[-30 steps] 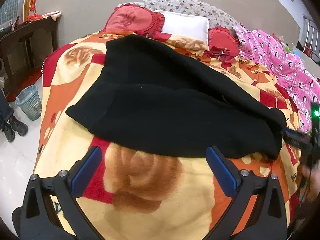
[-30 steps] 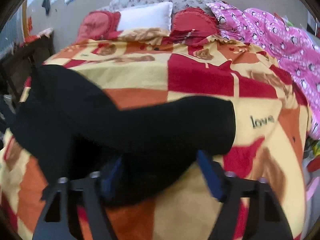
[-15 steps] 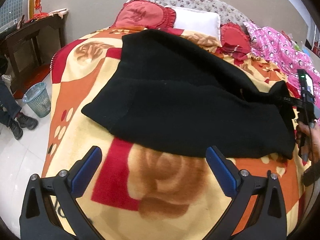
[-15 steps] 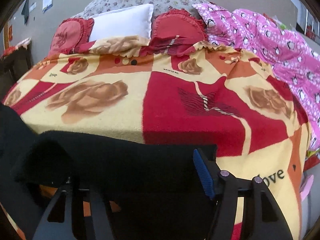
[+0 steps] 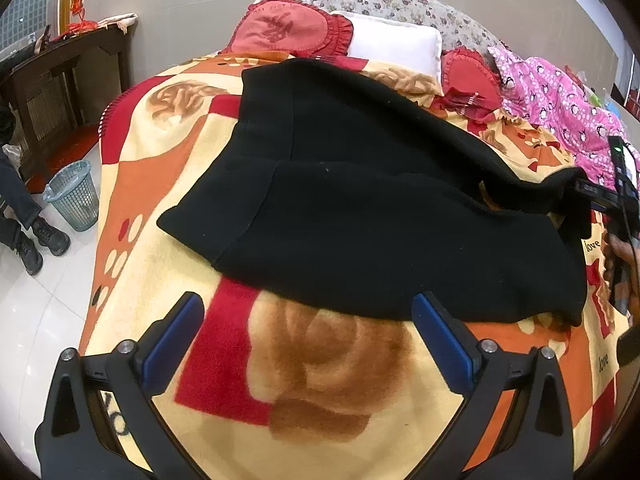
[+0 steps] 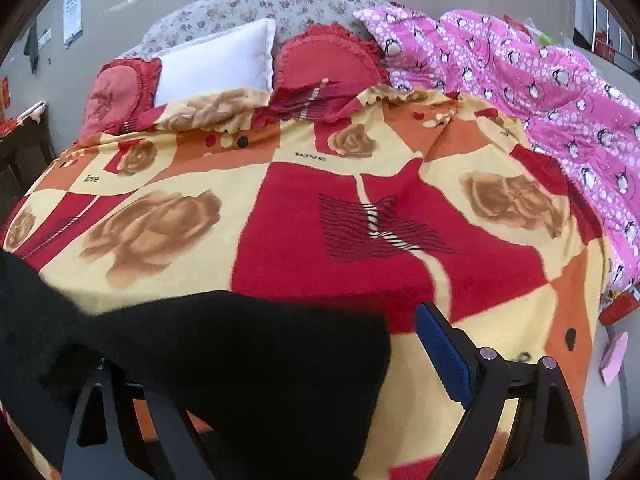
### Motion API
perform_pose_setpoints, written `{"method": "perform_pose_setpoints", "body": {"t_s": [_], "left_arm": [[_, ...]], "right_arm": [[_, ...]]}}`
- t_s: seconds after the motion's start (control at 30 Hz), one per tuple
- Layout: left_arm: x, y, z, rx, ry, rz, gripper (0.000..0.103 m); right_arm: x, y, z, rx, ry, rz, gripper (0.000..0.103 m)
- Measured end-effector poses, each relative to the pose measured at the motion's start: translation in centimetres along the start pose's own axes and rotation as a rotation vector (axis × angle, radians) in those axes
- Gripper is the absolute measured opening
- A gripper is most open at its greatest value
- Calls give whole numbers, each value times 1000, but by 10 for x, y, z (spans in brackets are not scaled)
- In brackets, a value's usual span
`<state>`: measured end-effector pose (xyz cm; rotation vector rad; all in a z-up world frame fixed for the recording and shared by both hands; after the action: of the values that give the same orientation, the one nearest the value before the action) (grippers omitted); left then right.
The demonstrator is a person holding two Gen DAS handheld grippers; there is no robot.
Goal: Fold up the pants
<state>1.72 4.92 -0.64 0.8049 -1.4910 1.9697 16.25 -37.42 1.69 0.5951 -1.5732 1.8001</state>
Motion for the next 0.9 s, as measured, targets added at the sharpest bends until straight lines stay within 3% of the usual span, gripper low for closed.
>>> {"method": "perform_pose_setpoints", "body": {"t_s": [0.47, 0.57, 0.7, 0.9], "left_arm": [[-6, 5, -4, 73, 41, -36, 103], [-6, 5, -4, 67, 35, -32, 103], [-11, 3, -8, 96, 34, -31, 103], [-24, 2, -10, 155, 67, -88, 103]], "right_arm": [[32, 46, 85, -90, 109, -23, 93], [36, 62, 90, -113, 39, -47, 93], [45, 87, 66, -142, -204, -61, 93], [43, 108, 19, -57, -298, -91, 91]]}}
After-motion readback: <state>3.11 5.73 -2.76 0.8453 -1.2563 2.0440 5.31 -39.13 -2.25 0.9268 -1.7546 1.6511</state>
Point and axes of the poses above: each gripper's, at about its wrist camera, not at the fingertips, and x roughly against the way its jaws point, z to its right, y to its underside, the point moved 5 cm from there along -x, roughly the way its jaws point, and after that the axes turned 7 degrees about x, right-handed, at the moved point
